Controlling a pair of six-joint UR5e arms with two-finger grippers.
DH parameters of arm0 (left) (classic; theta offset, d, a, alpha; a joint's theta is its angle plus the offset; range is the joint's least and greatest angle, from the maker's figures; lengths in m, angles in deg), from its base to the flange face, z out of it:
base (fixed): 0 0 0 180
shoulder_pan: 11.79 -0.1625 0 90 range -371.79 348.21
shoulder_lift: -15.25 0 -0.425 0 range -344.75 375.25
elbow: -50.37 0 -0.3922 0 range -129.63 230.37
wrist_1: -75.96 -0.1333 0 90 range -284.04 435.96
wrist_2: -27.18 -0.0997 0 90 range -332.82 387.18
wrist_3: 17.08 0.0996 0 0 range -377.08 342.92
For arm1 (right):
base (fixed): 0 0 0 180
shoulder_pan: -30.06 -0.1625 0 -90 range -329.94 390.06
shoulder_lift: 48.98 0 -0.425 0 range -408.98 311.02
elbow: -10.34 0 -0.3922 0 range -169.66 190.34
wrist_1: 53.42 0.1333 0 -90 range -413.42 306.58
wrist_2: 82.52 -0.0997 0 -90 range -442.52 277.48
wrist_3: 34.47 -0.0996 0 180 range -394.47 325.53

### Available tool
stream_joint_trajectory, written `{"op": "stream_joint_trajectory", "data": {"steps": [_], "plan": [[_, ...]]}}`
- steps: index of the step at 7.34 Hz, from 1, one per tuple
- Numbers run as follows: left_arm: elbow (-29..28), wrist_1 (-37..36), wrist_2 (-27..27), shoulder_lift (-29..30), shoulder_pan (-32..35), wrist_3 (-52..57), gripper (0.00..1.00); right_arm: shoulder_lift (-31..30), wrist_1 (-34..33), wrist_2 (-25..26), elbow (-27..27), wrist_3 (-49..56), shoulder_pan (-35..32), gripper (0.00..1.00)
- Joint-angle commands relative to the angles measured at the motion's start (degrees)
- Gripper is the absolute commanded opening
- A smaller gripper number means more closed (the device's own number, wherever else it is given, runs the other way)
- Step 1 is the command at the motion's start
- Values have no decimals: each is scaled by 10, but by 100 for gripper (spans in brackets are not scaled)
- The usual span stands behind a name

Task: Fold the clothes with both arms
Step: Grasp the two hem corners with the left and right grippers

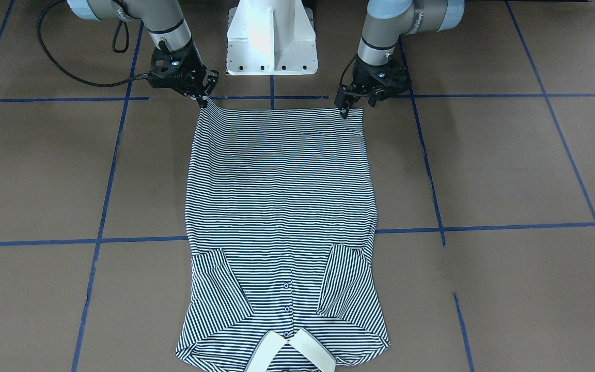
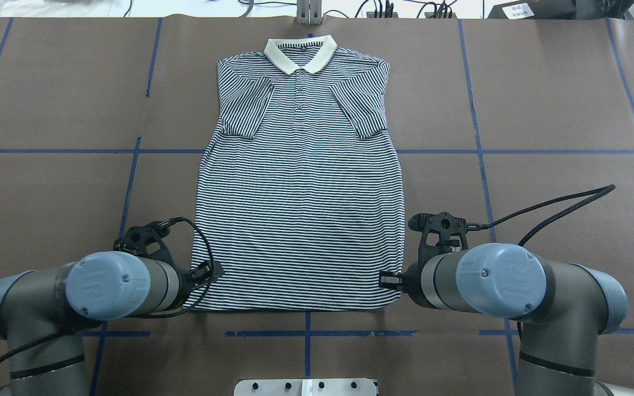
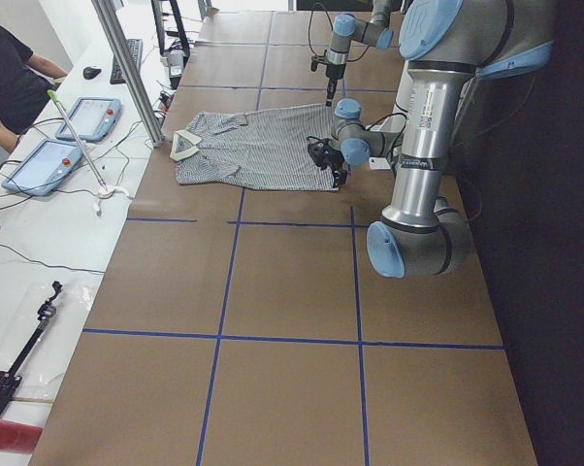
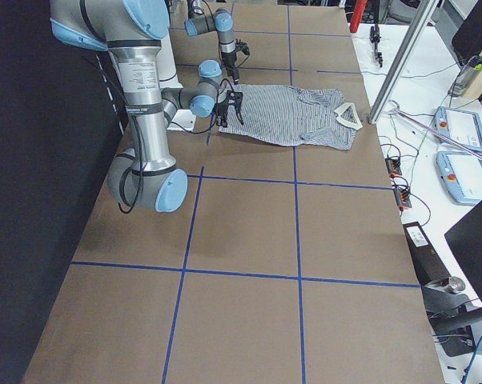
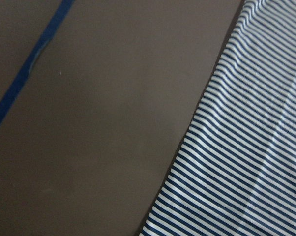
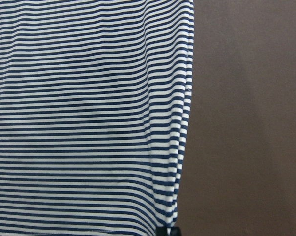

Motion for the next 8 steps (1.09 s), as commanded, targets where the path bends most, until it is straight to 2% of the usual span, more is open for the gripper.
{"op": "stream_joint_trajectory", "data": {"steps": [1,4,6,7,8], "plan": [[-10,-8,-10,7,-2,-3,97,2,1,0,0,0,0,0],[-23,-8,-10,2,-5,-3,97,3,0,1,-2,0,0,0],[-24,-9,-9,1,-6,-3,93,3,0,-1,-5,0,1,0],[-22,-9,-8,1,-5,-4,86,3,0,-2,-5,0,1,0],[-17,-9,-8,1,-5,-4,67,2,-1,-2,-5,0,0,0]]}}
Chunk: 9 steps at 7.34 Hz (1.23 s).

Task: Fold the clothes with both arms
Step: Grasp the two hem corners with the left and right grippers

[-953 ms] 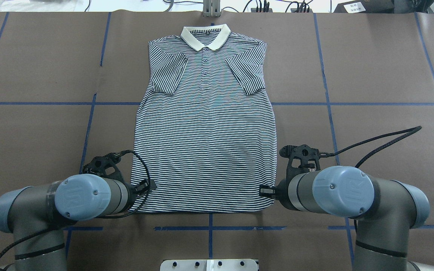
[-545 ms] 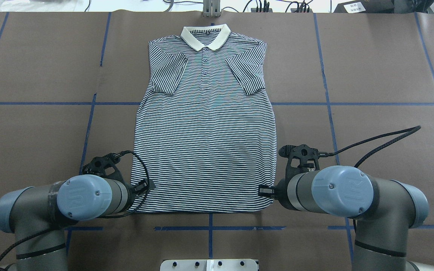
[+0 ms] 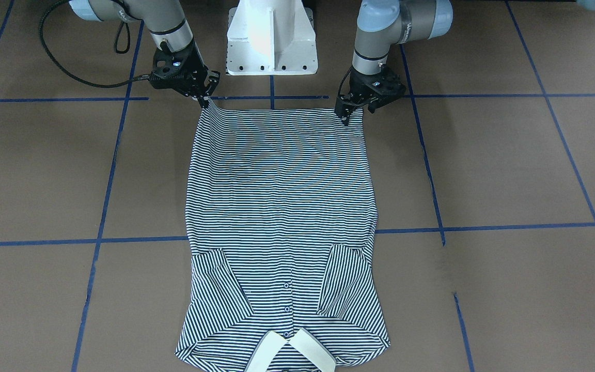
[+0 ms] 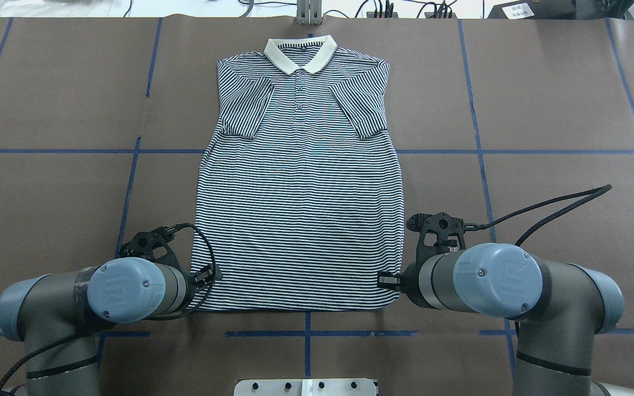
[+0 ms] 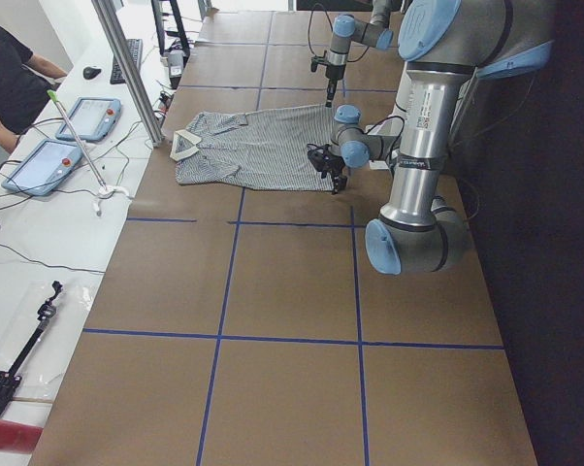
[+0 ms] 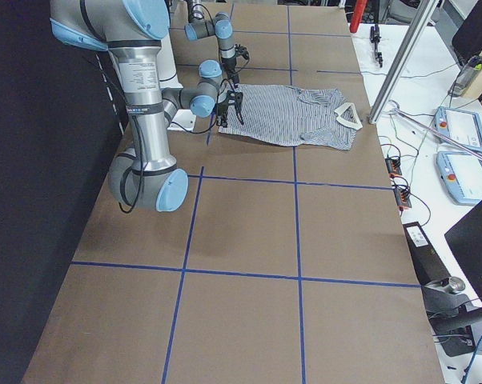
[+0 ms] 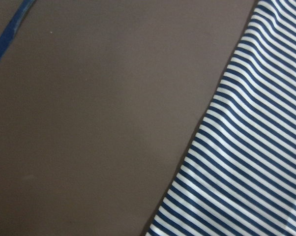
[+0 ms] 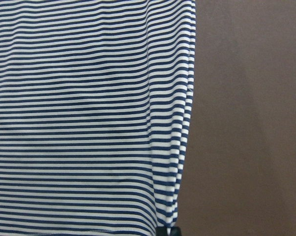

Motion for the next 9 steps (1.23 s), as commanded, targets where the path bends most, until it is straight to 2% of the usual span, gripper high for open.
{"op": "stream_joint_trajectory", "data": {"steps": [1,2,5,6,7,9], "plan": [[5,0,0,1,0,0,44,-1,-1,0,0,0,-1,0],[6,0,0,2,0,0,29,-2,-1,-2,0,1,-5,0],[6,-1,1,3,-1,1,27,-1,-1,-3,0,1,-8,0],[6,-1,1,3,0,1,29,-1,-1,-3,0,1,-8,0],[11,-20,1,3,0,1,52,0,0,-3,0,1,-8,0],[27,-49,2,3,-1,1,53,0,-1,-3,0,1,-8,0]]}}
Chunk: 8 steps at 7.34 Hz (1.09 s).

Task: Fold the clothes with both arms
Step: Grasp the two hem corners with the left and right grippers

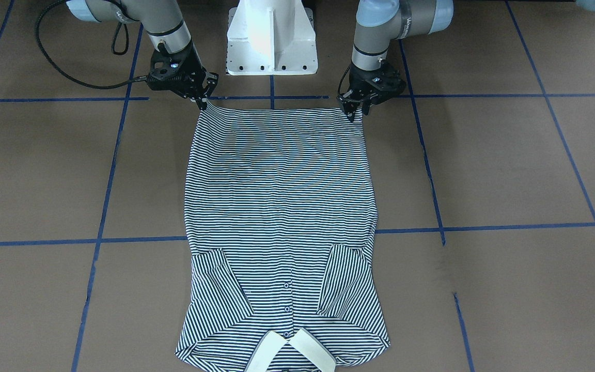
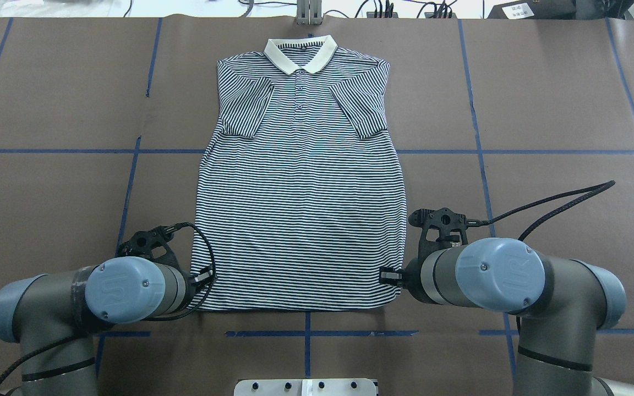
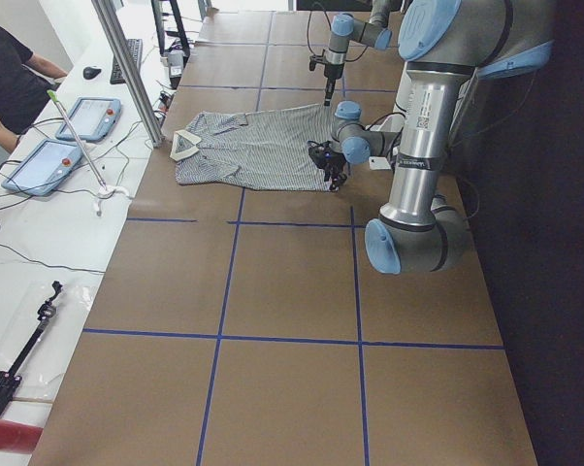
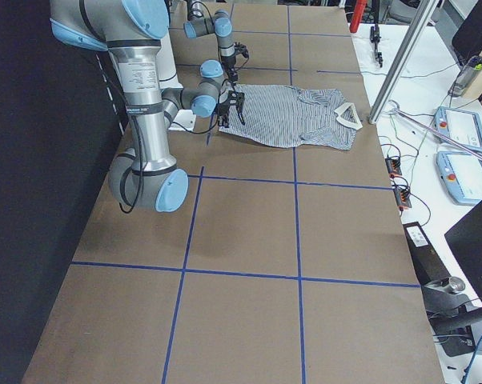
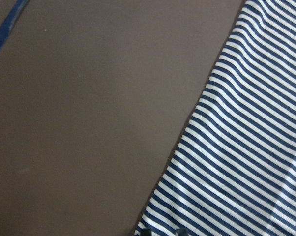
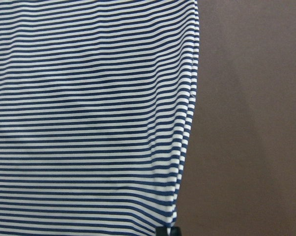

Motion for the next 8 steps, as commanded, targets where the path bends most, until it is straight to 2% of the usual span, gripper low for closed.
{"op": "stream_joint_trajectory", "data": {"steps": [1,7,8], "plan": [[5,-15,0,0,-3,0,53,0,0,0,0,0,0,0],[-2,-16,0,-1,-13,0,53,0,1,0,4,0,-4,0],[-2,-16,1,-1,-13,-1,46,0,0,0,4,0,-5,0]]}}
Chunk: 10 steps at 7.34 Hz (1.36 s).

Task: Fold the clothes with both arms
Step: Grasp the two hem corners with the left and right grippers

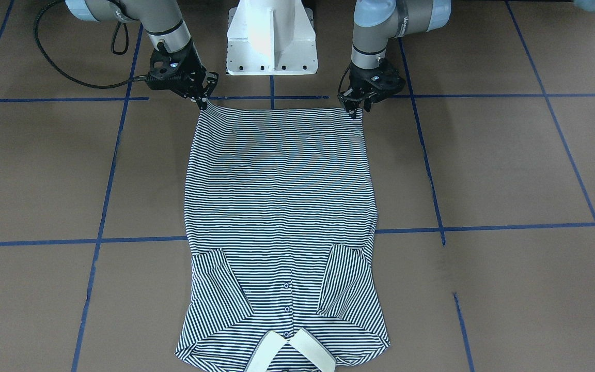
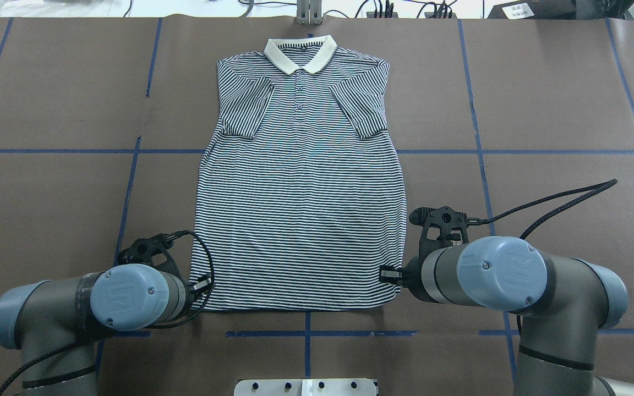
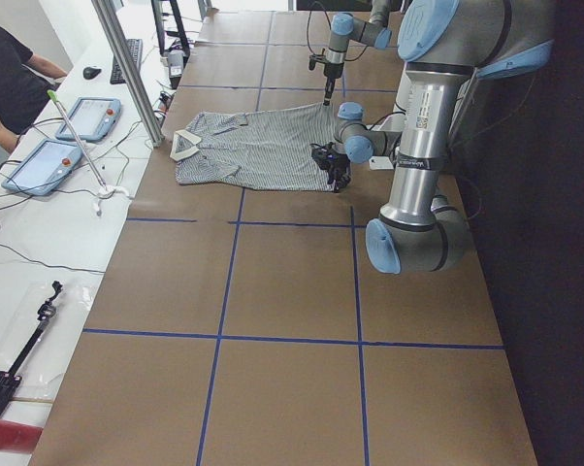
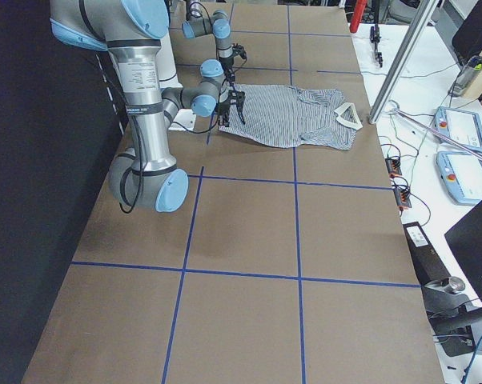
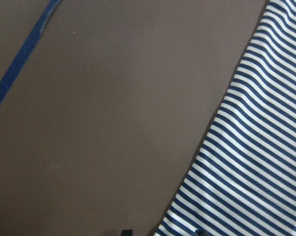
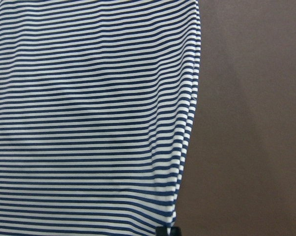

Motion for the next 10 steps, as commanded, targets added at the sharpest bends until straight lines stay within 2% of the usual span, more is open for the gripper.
{"op": "stream_joint_trajectory", "data": {"steps": [1,3,4,5,6,8,10], "plan": [[0,0,0,0,-1,-1,38,0,-1,0,1,0,-2,0],[0,-1,1,0,-1,0,29,0,-1,0,0,0,-2,0],[0,-1,1,0,-2,0,20,0,-1,0,0,0,-3,0],[1,-6,2,1,-3,0,4,0,-1,0,0,0,-3,0],[8,-23,3,1,-3,6,0,0,-1,0,-1,0,-3,0],[10,-25,4,2,-2,10,0,0,-1,0,-1,0,-3,0],[47,-66,4,0,-1,27,0,0,-1,-3,0,1,-3,0]]}}
